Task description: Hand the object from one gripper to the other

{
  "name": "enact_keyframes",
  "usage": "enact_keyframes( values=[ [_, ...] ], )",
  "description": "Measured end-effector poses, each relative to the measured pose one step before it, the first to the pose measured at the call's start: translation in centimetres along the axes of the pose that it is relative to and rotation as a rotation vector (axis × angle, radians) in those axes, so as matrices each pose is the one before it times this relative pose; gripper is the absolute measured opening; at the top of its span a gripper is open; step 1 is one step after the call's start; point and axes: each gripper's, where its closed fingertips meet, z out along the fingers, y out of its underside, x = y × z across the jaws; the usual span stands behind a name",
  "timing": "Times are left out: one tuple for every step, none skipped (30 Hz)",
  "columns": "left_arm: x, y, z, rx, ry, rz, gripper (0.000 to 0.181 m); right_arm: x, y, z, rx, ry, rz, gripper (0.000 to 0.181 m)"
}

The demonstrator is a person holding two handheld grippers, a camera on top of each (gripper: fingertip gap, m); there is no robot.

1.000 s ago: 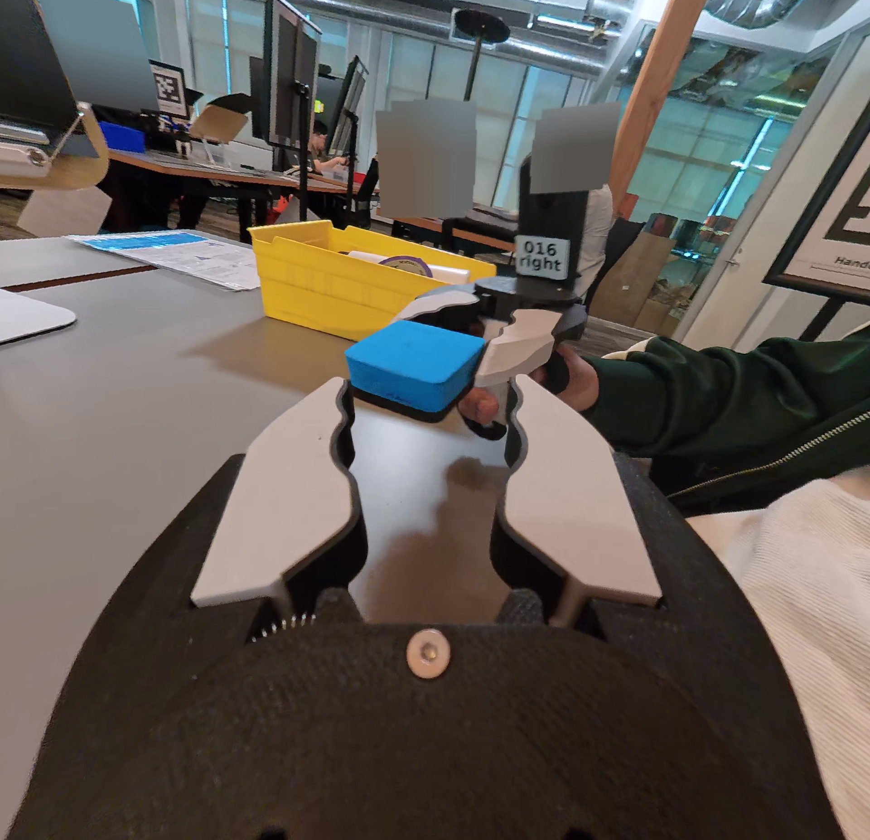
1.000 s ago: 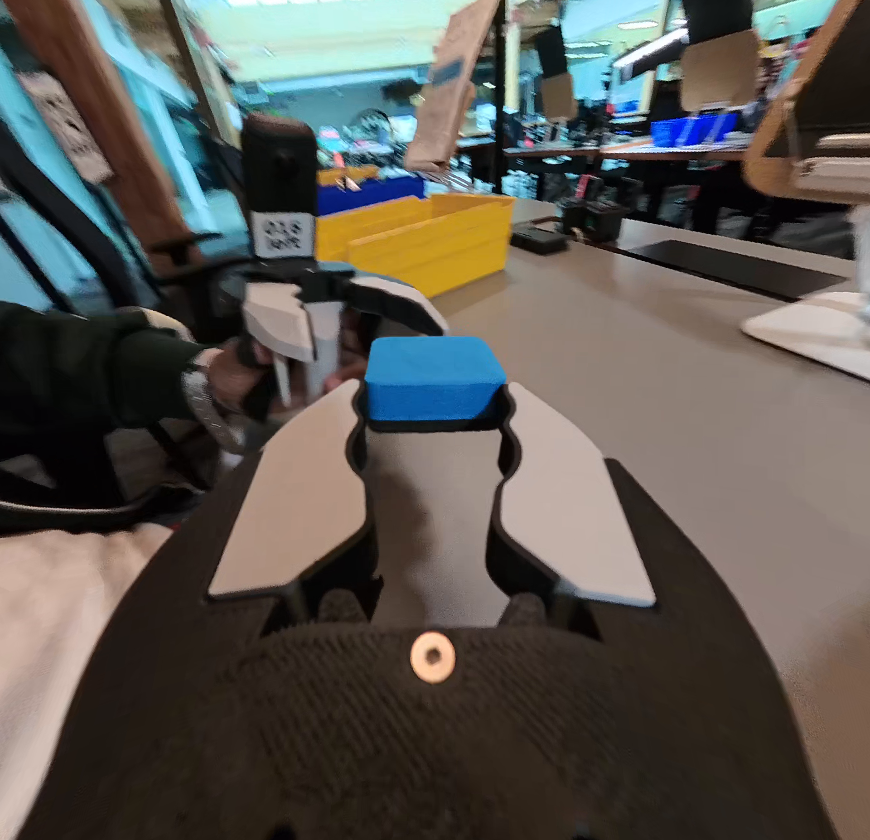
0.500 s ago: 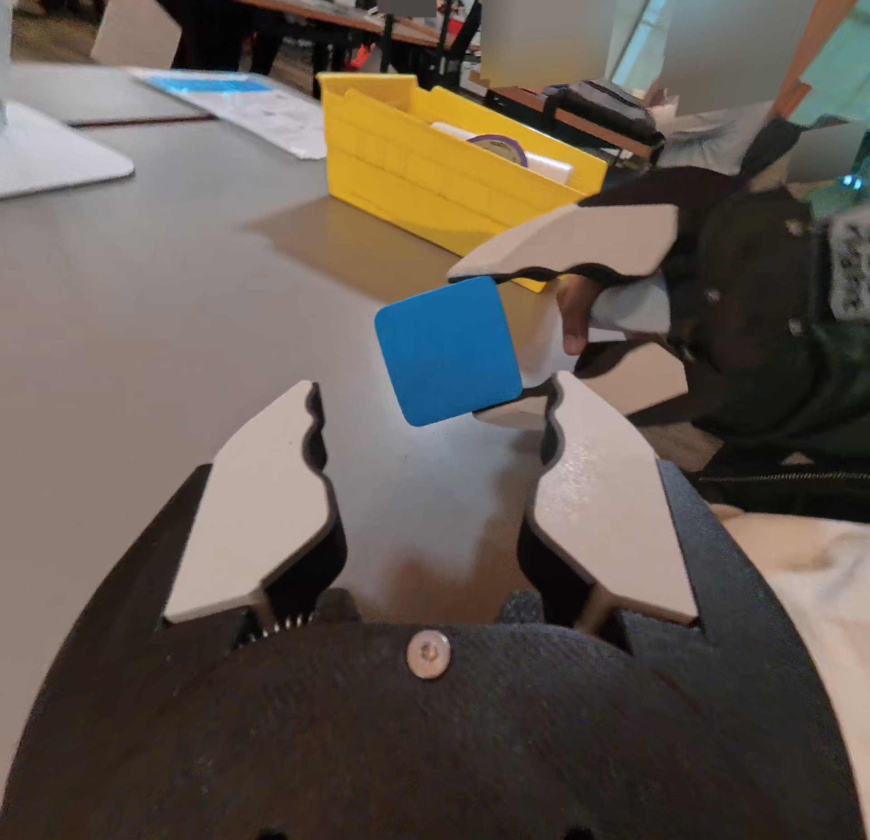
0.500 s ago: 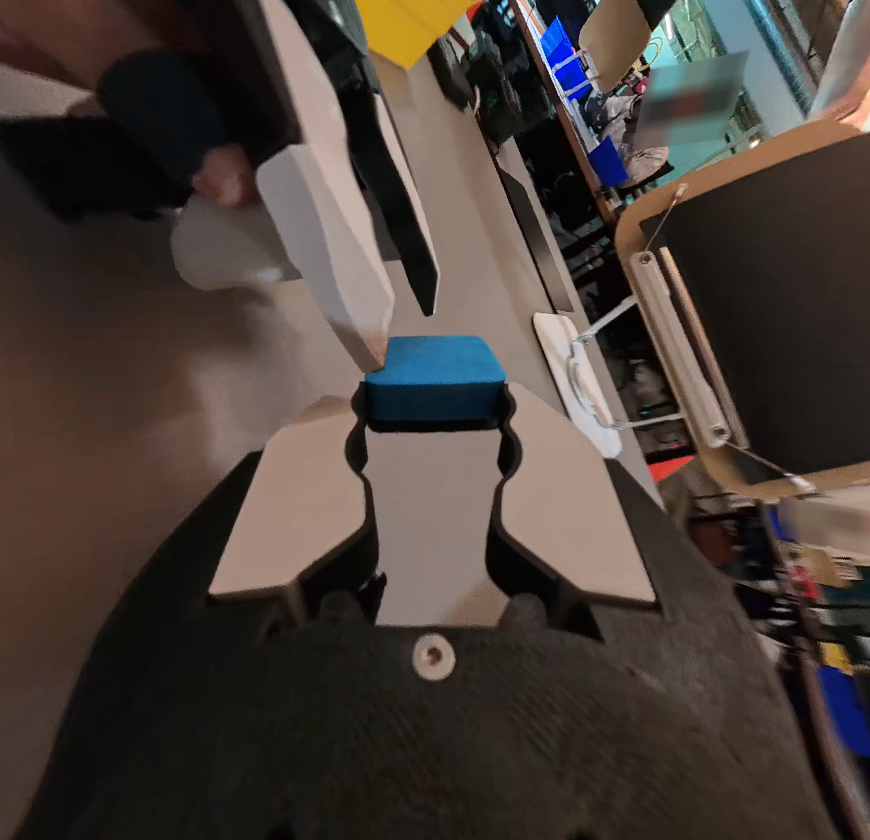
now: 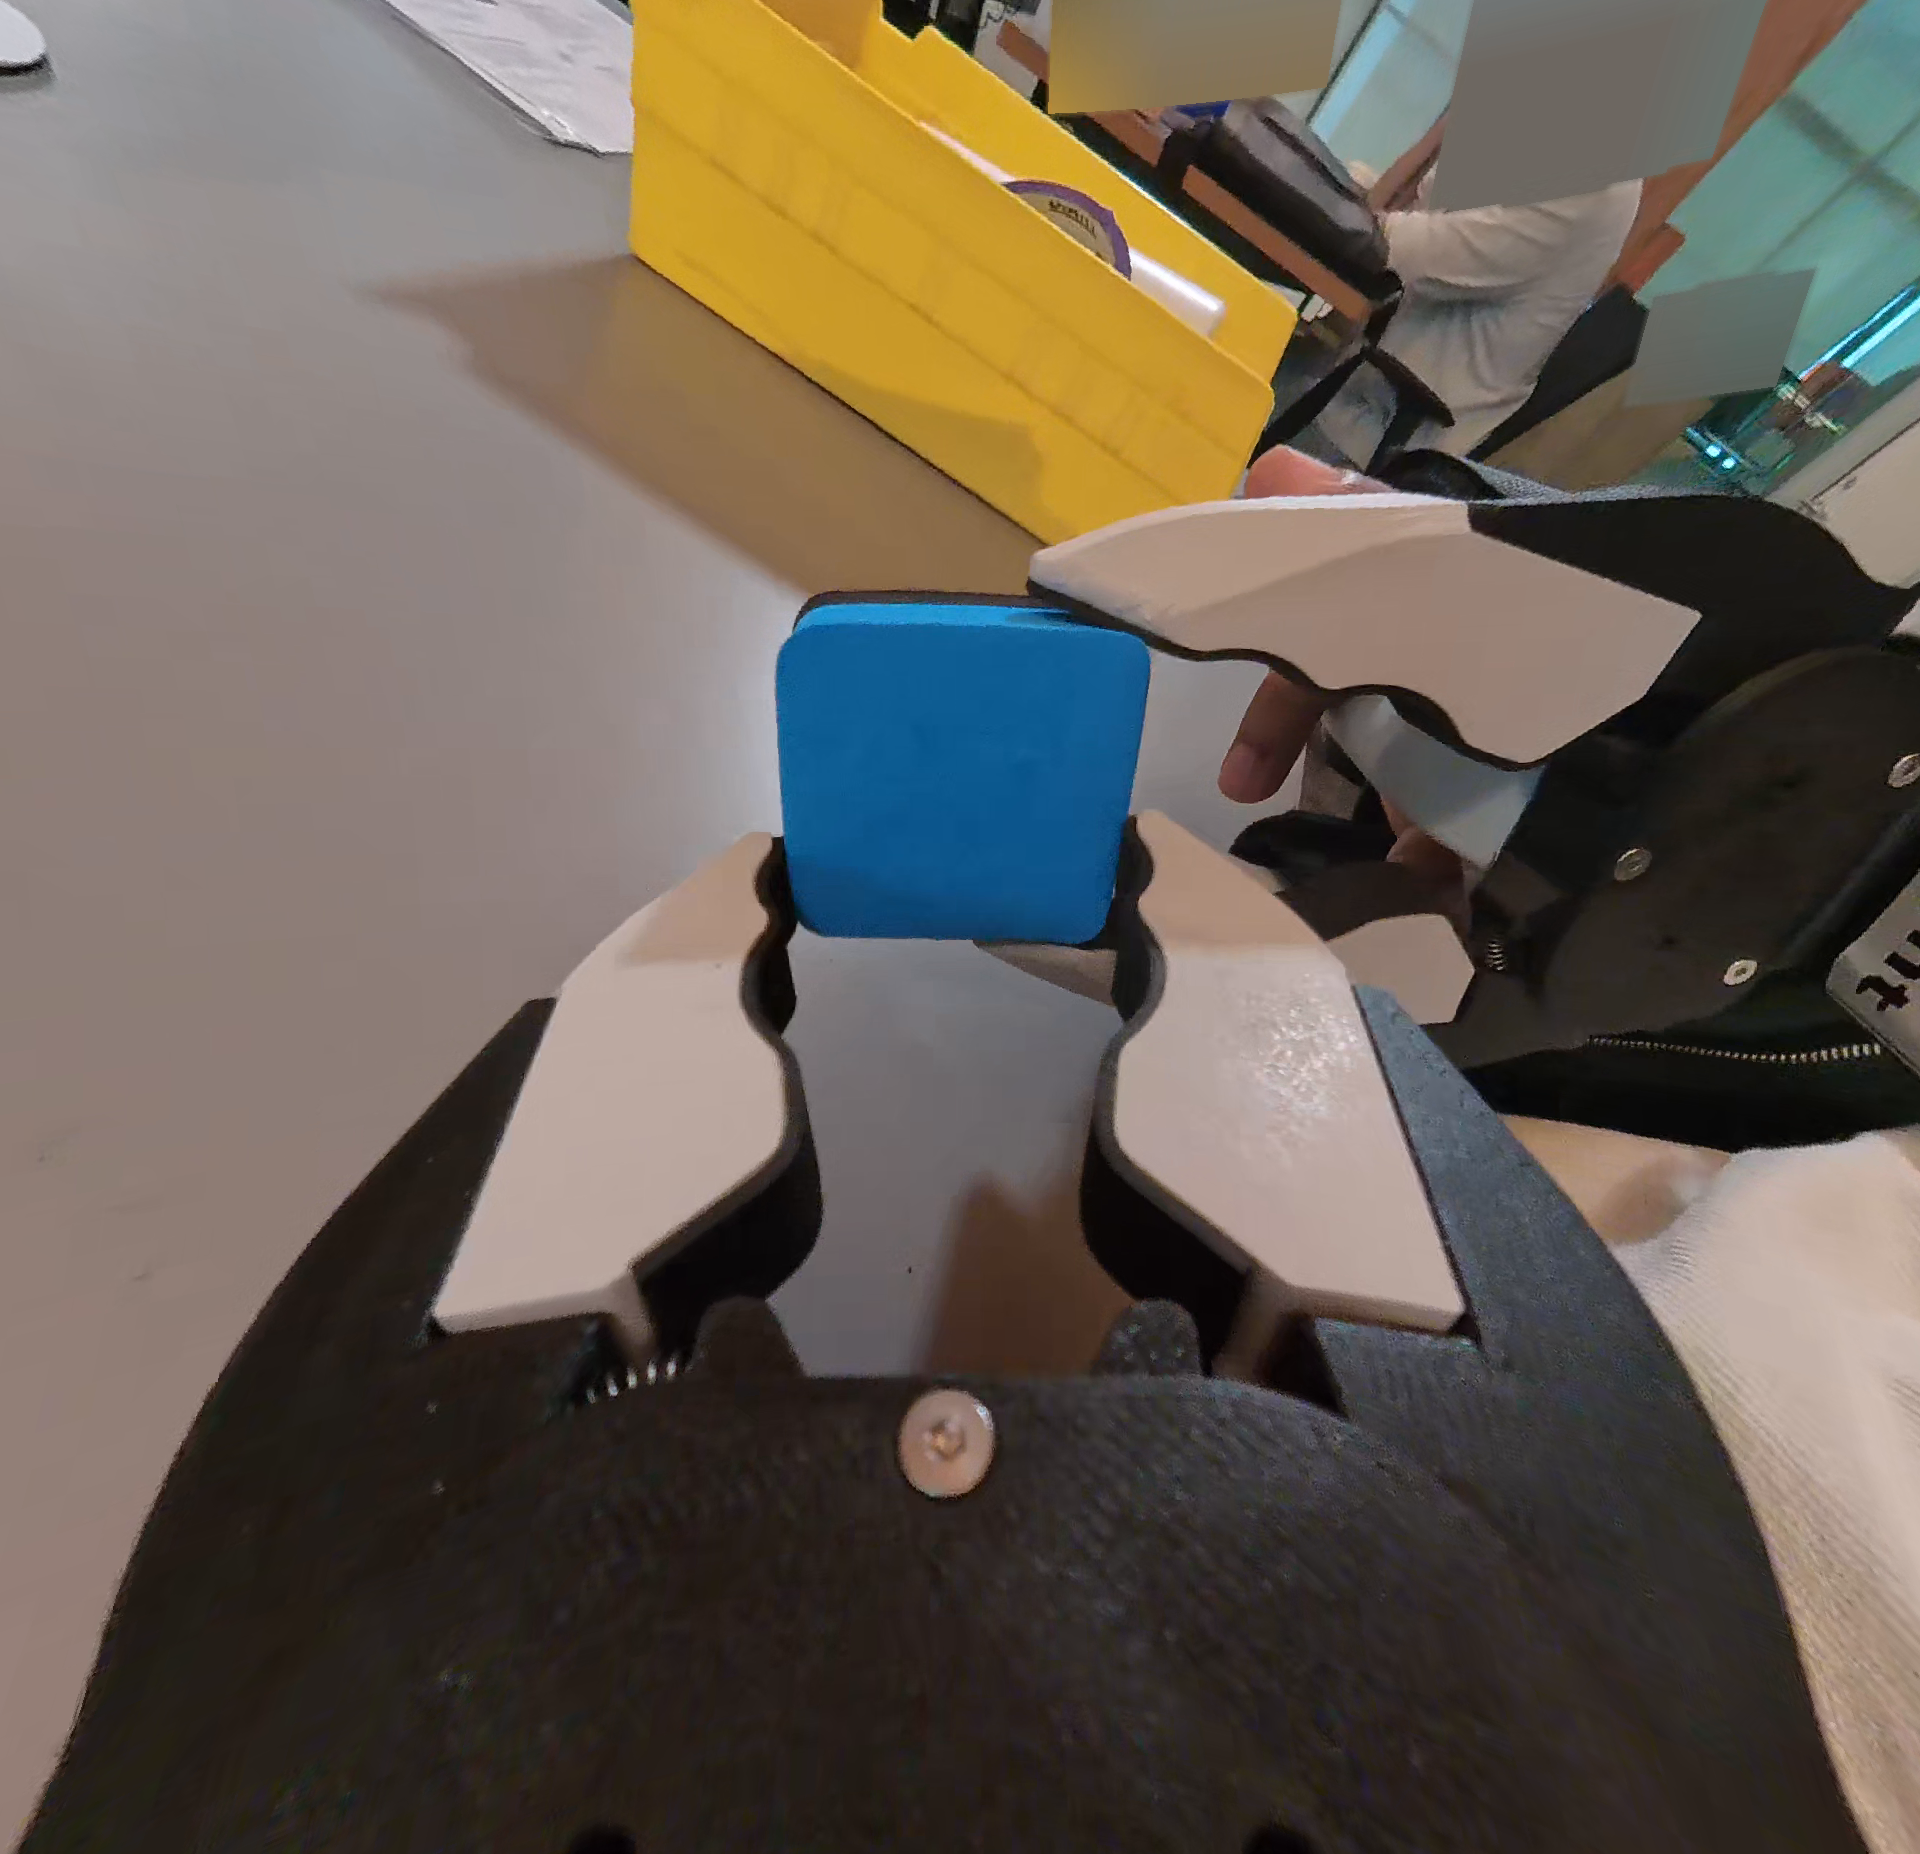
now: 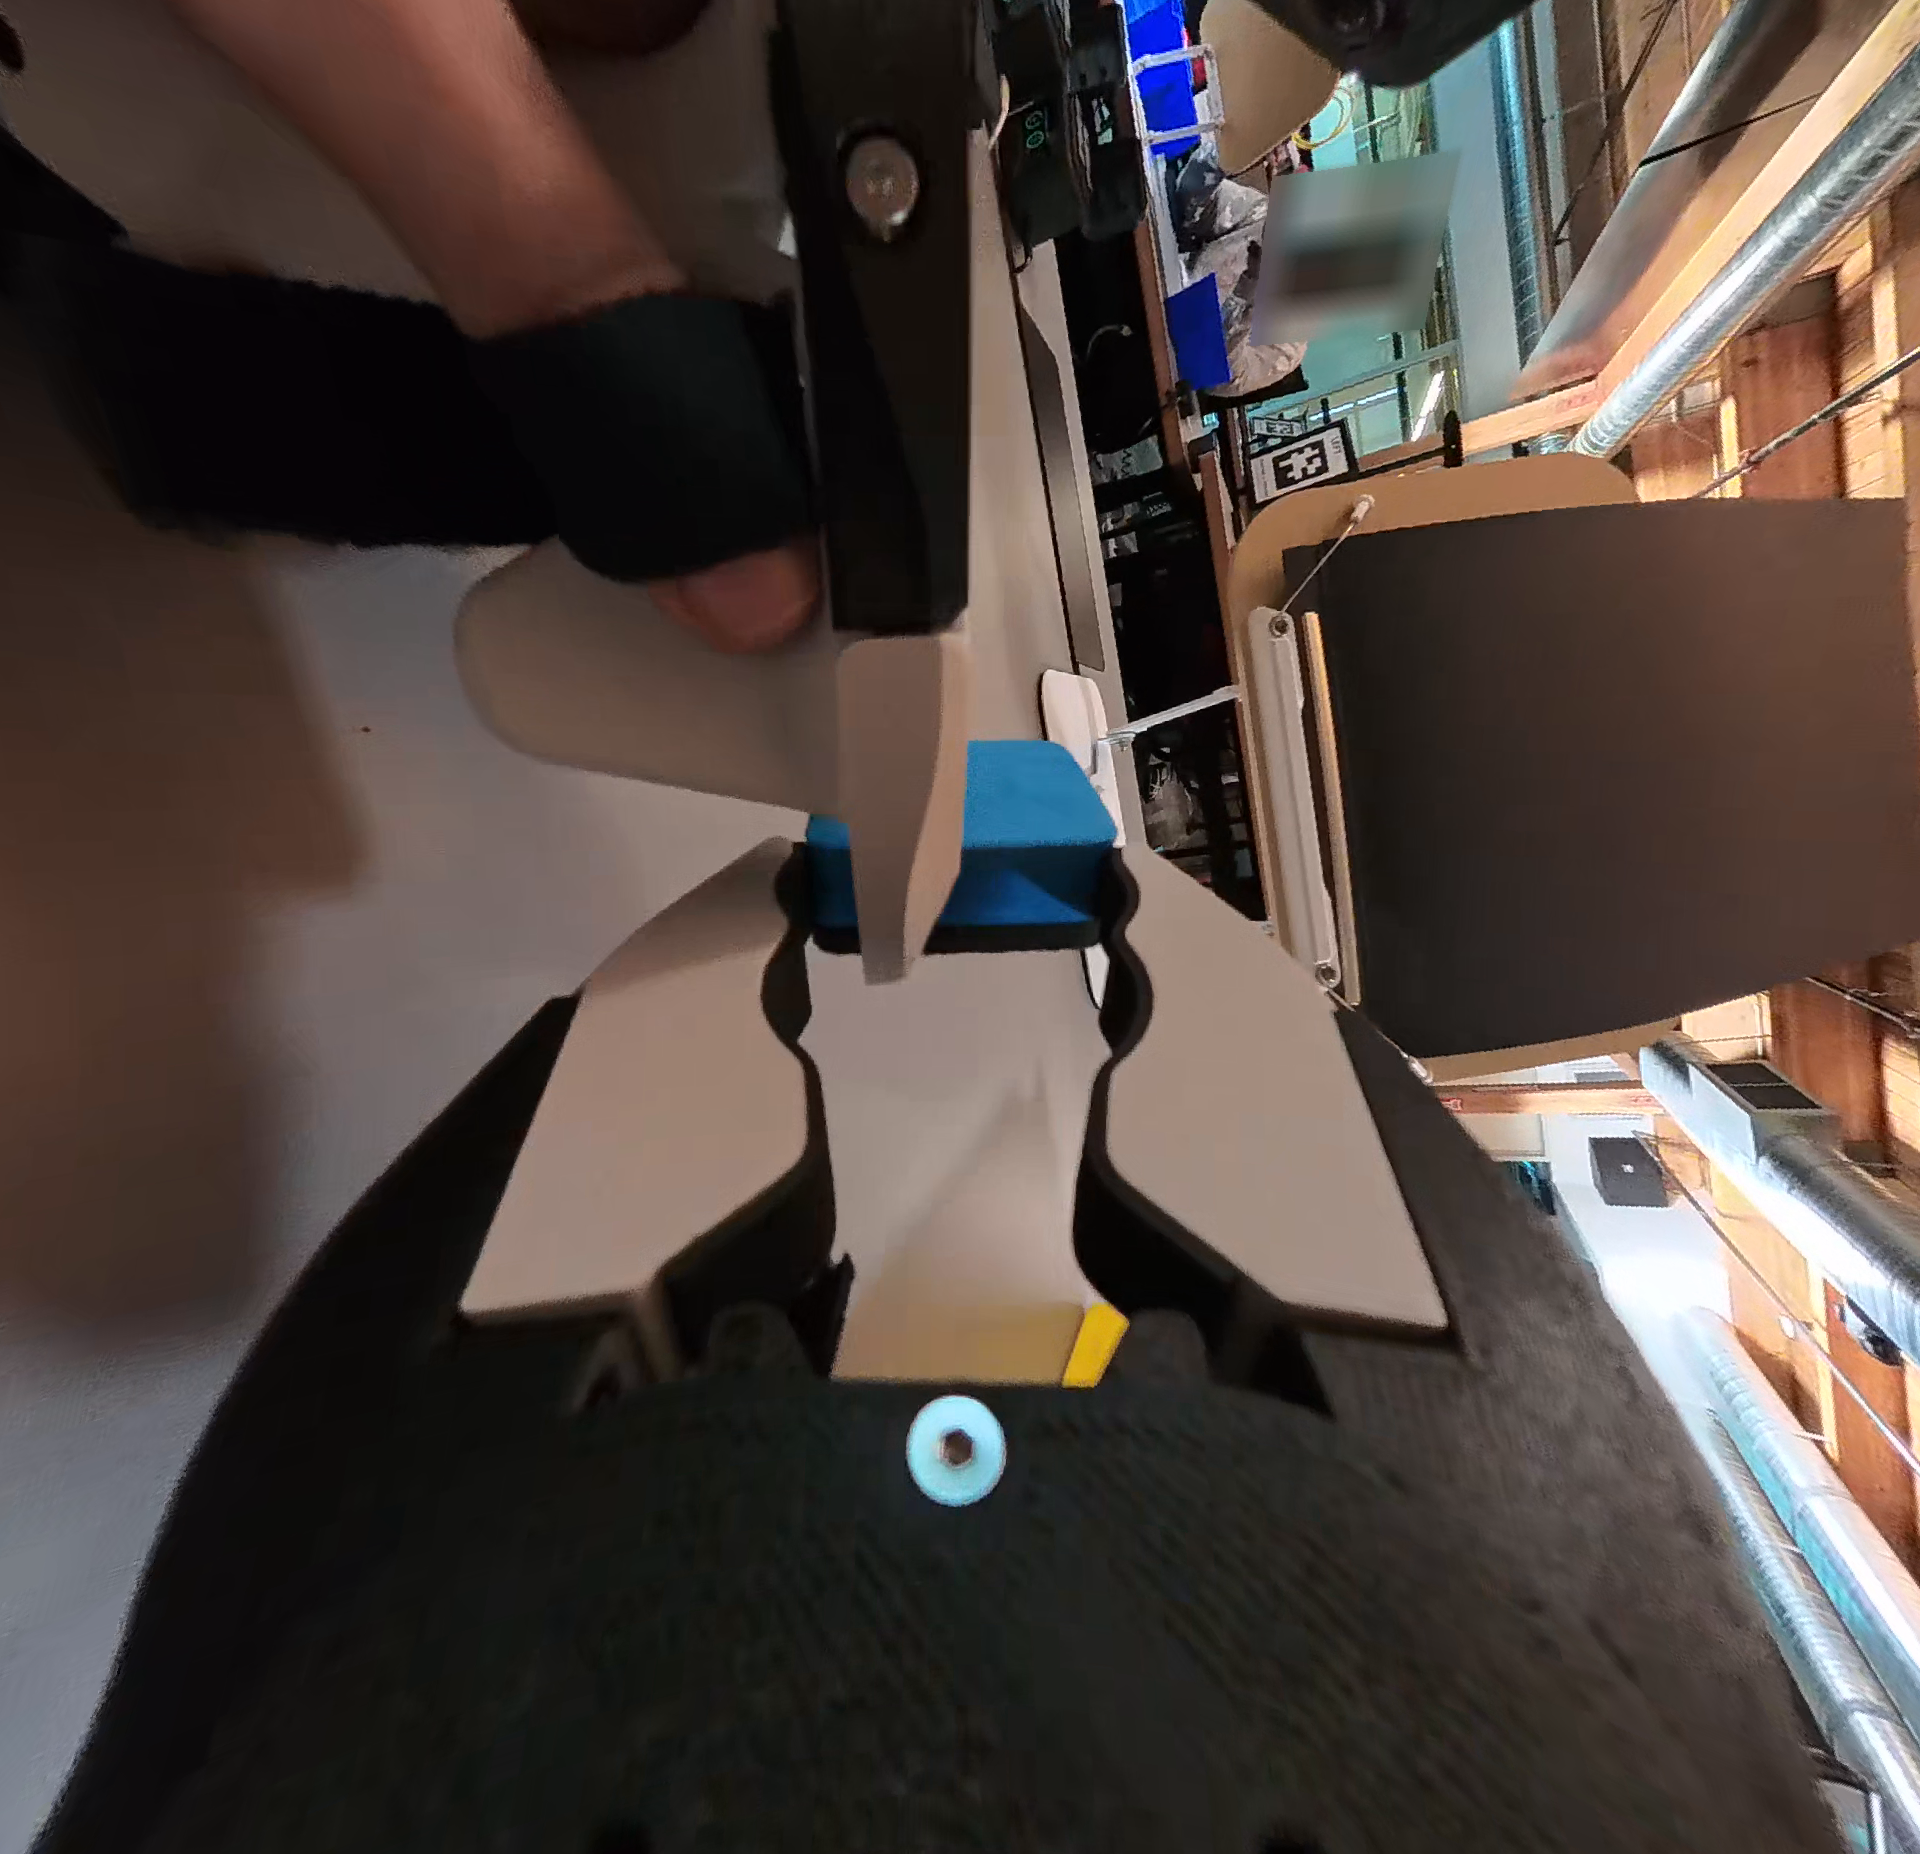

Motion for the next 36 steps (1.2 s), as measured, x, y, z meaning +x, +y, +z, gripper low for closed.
enact_keyframes(
  values=[
    [0.045, -0.043, -0.031, 0.0004, 0.0028, 0.0013, 0.062, 0.059, -0.045, -0.03, 0.0033, 0.003, 0.0009, 0.054],
    [0.032, -0.041, -0.029, 0.0002, 0.0043, -0.0037, 0.063, 0.037, -0.035, -0.018, 0.0044, 0.0009, 0.0049, 0.055],
    [0.018, -0.043, -0.011, 0.0028, 0.0022, 0.0, 0.062, 0.039, -0.018, -0.015, 0.0047, -0.0003, 0.0084, 0.055],
    [-0.002, -0.039, -0.014, 0.0033, 0.0013, 0.0004, 0.062, 0.041, -0.015, 0.005, 0.0054, 0.0003, 0.0105, 0.055],
    [0.009, -0.062, -0.032, 0.0036, 0.0032, -0.0014, 0.062, 0.179, 0.055, -0.018, 0.0044, 0.0118, 0.0132, 0.057],
    [-0.064, -0.178, -0.108, 0.0112, 0.0006, -0.0024, 0.062, 0.278, 0.091, 0.043, 0.0055, 0.0158, 0.0073, 0.069],
    [-0.095, -0.349, -0.211, 0.0212, 0.0022, -0.0042, 0.062, 0.264, 0.176, 0.099, 0.0026, 0.0113, 0.0099, 0.084],
    [-0.055, -0.473, -0.286, 0.0298, 0.0092, -0.0048, 0.062, 0.278, 0.246, 0.094, 0.0016, 0.0057, 0.0233, 0.094],
    [0.117, -0.595, -0.309, 0.0395, 0.0253, -0.0014, 0.061, 0.257, 0.219, 0.084, 0.0056, -0.0049, 0.0424, 0.103],
    [0.034, -0.654, -0.35, 0.0437, 0.0229, -0.0026, 0.061, 0.21, 0.161, 0.089, 0.0125, -0.0156, 0.0647, 0.11],
    [-0.05, -0.561, -0.335, 0.0381, 0.0187, -0.006, 0.061, 0.183, 0.132, 0.074, 0.0204, -0.024, 0.0861, 0.114],
    [0.128, -0.529, -0.279, 0.0352, 0.0336, -0.0068, 0.06, 0.09, 0.026, 0.036, 0.0331, -0.04, 0.1065, 0.117],
    [0.237, -0.393, -0.209, 0.0261, 0.0403, -0.0137, 0.06, -0.046, -0.175, -0.026, 0.0524, -0.0569, 0.1155, 0.12],
    [0.166, -0.25, -0.146, 0.0163, 0.0327, -0.0166, 0.06, 0.188, -0.236, -0.116, 0.0609, -0.0467, 0.1133, 0.121],
    [0.099, -0.175, -0.086, 0.0136, 0.0241, -0.0138, 0.06, 0.31, -0.321, -0.227, 0.0637, -0.0455, 0.1078, 0.122],
    [0.128, -0.064, -0.02, 0.0069, 0.0218, -0.0138, 0.06, 0.38, -0.266, -0.291, 0.0544, -0.0418, 0.1019, 0.118],
    [0.152, 0.073, 0.07, -0.0006, 0.0204, -0.0132, 0.06, 0.597, -0.064, -0.306, 0.0317, -0.0262, 0.1076, 0.113],
    [0.129, 0.176, 0.127, -0.0063, 0.0158, -0.0115, 0.06, 0.67, -0.098, -0.296, 0.0259, -0.0176, 0.1166, 0.109],
    [0.159, 0.233, 0.17, -0.0095, 0.0134, -0.0059, 0.06, 0.399, -0.309, -0.362, 0.0348, -0.0323, 0.1202, 0.101],
    [0.198, 0.25, 0.217, -0.0115, 0.0126, 0.0019, 0.06, 0.03, -0.481, -0.427, 0.0446, -0.051, 0.1186, 0.088],
    [0.276, 0.258, 0.232, -0.014, 0.013, 0.0062, 0.06, -0.114, -0.701, -0.371, 0.0586, -0.0522, 0.1195, 0.081],
    [0.328, 0.243, 0.242, -0.0153, 0.0152, 0.0095, 0.06, -0.128, -0.551, -0.264, 0.0466, -0.0469, 0.1114, 0.079],
    [0.378, 0.238, 0.227, -0.0144, 0.0173, 0.0117, 0.06, -0.29, -0.226, -0.132, 0.0212, -0.0507, 0.0892, 0.078],
    [0.38, 0.232, 0.221, -0.0143, 0.0174, 0.0092, 0.06, -0.303, 0.047, -0.009, 0.0037, -0.0436, 0.0593, 0.078],
    [0.284, 0.217, 0.196, -0.0133, 0.0127, 0.007, 0.06, -0.224, 0.182, 0.109, -0.004, -0.0276, 0.0282, 0.078],
    [0.27, 0.178, 0.182, -0.0096, 0.0126, 0.0068, 0.06, -0.199, 0.268, 0.204, -0.0108, -0.0154, 0.0036, 0.078],
    [0.277, 0.14, 0.151, -0.0077, 0.0141, 0.0038, 0.06, -0.332, 0.37, 0.274, -0.0178, -0.0159, -0.0107, 0.079],
    [0.257, 0.136, 0.138, -0.0071, 0.0146, 0.0007, 0.06, -0.41, 0.464, 0.329, -0.0236, -0.0166, -0.0166, 0.079],
    [0.208, 0.111, 0.11, -0.0063, 0.0119, -0.0005, 0.06, -0.44, 0.496, 0.337, -0.0251, -0.0172, -0.0168, 0.079],
    [0.163, 0.078, 0.082, -0.0036, 0.0088, 0.0016, 0.06, -0.401, 0.5, 0.34, -0.0247, -0.0149, -0.0129, 0.079],
    [0.095, 0.054, 0.054, -0.0031, 0.0042, 0.002, 0.06, -0.243, 0.476, 0.294, -0.0243, -0.0049, -0.009, 0.077],
    [0.017, 0.083, 0.055, -0.0052, -0.0012, 0.0005, 0.06, -0.2, 0.335, 0.226, -0.016, -0.0034, -0.0113, 0.074],
    [0.024, 0.13, 0.055, -0.0073, 0.0014, 0.0003, 0.06, -0.226, 0.204, 0.166, -0.0089, -0.0052, -0.0121, 0.071],
    [0.043, 0.151, 0.06, -0.0074, 0.0034, -0.0022, 0.06, -0.131, 0.168, 0.105, -0.0107, -0.0006, -0.0121, 0.067],
    [0.03, 0.108, 0.074, -0.0049, 0.0026, -0.0043, 0.06, -0.059, 0.157, 0.079, -0.0111, 0.0027, -0.0137, 0.065],
    [0.059, 0.062, 0.068, -0.0022, 0.0039, -0.0024, 0.06, -0.014, 0.126, 0.025, -0.0085, 0.0038, -0.0118, 0.062]
  ],
)
